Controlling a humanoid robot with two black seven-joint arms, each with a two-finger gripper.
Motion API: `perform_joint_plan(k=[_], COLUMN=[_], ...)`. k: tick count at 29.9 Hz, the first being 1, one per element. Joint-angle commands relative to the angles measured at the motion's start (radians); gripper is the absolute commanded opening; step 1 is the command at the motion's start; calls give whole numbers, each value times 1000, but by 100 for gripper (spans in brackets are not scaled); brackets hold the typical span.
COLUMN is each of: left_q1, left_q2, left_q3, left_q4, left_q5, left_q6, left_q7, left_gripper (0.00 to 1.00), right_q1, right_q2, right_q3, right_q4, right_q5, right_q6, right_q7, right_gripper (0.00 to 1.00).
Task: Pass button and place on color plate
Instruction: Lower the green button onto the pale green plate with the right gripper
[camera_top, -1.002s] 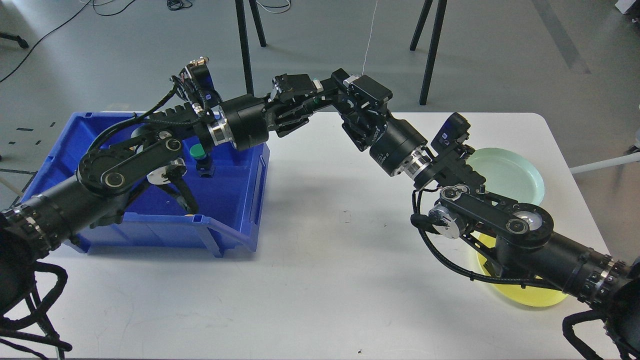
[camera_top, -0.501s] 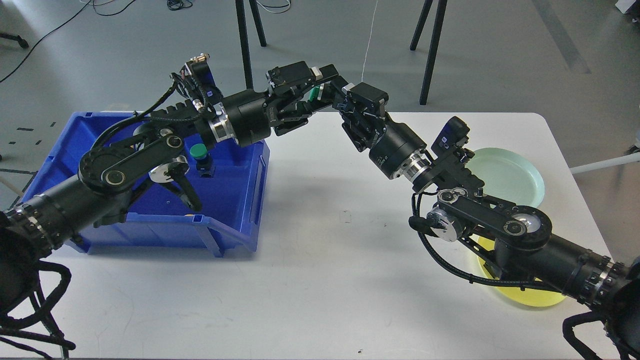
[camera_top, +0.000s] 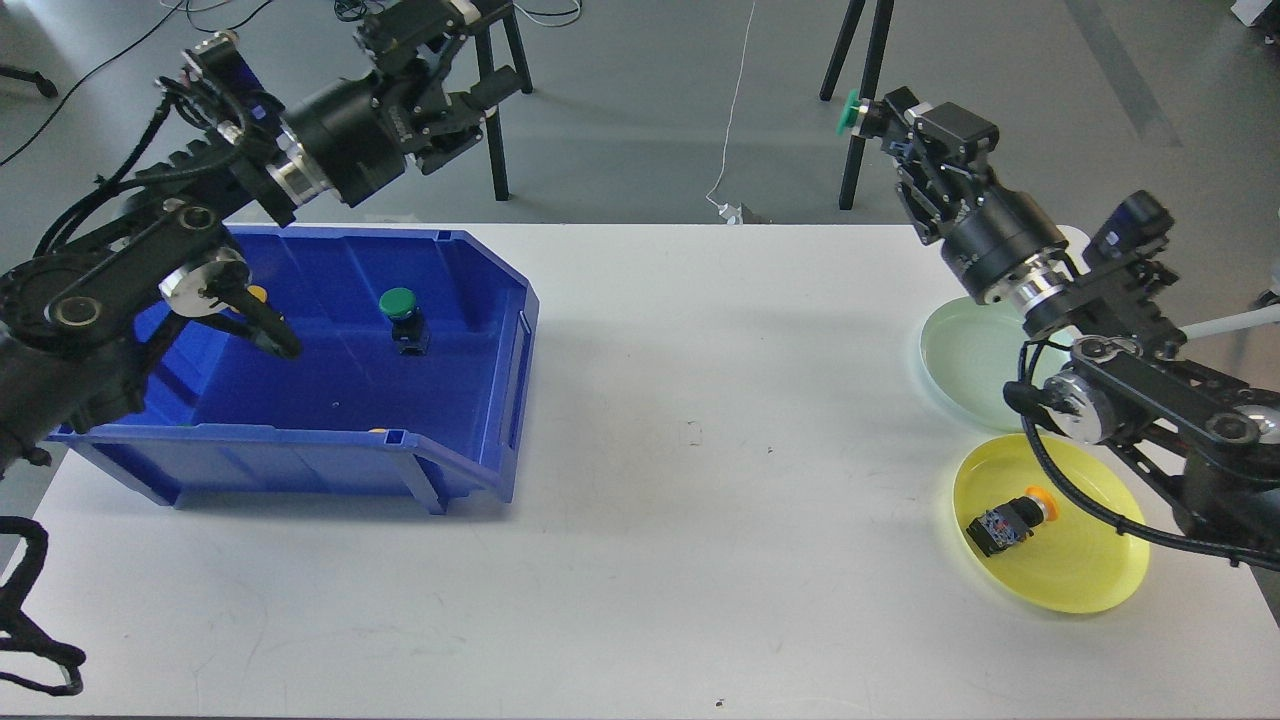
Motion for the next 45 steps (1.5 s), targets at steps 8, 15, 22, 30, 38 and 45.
perform_joint_plan(k=[8,15,22,30,38,45], left_q1=[20,27,27,28,47,48], left_q2=[141,126,115,110,90,89], left_q3=[-15,-17,-18,-17,-17,-18], left_q4=[-1,-7,-9,-10,-10,-10], left_q5=[-3,-3,-3,-6,-6,-7], left_q6=[0,0,0,0,0,0], left_q7=[0,0,0,0,0,0], left_gripper=[93,93,93,93,93,93], right_q1=[-64,-64,-44,-36,-34,-25], right_q2=[-198,-157,15,37,26,3], right_q3=[-261,-370,-446,-453,-440,-352], right_q4=[-168,-315,-475,-479,-478,-462], right_q5=[-72,-70,-73,-69,-59,-55], right_q6=[-4,10,15,13,7,12], right_q7=[0,0,0,0,0,0], right_gripper=[0,0,12,41,74,86])
